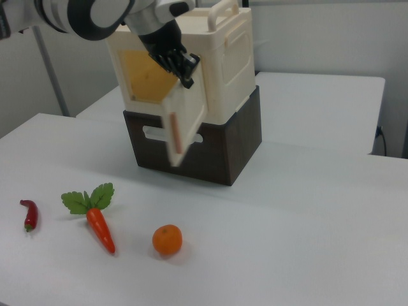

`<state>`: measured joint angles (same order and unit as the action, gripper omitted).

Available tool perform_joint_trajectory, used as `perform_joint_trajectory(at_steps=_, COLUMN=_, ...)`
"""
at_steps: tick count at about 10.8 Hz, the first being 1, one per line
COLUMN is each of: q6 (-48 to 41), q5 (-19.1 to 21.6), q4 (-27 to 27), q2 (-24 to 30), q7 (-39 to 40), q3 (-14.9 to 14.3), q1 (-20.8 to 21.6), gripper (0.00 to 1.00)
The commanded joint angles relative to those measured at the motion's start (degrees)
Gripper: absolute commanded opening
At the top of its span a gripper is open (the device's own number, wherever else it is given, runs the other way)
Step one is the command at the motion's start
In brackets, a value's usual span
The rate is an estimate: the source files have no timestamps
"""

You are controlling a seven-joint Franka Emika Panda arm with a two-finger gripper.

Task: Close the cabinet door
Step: 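Push the door with the gripper, swinging it shut against the cabinet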

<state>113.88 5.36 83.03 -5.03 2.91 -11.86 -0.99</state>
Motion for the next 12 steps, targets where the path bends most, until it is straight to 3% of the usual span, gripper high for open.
perform_joint_trajectory(at_steps=1, q6=1.34, q5=0.88, q4=1.34, q2=0.46, q7=-5.02, q3=-0.10, q1=4.23, gripper=0.00)
perform_joint_trajectory(at_steps=3, q6=3.52, q5=1.32, q4=1.34, q2=-0.42, q7=-5.89, q3=-0.01, q1=6.52, gripper=0.00)
perform_joint_trajectory(at_steps=8, q6=20.30, q5=2.20, q4=1.52, q2=-5.25, q7=-13.27, q3=-0.01, q1=10.04, gripper=0.00)
perform_joint_trajectory(at_steps=12, q6=21.47, q5=1.85, q4=1.61, q2=-5.96, q7=-13.64, q3=-0.01, q1=10.14, gripper=0.00)
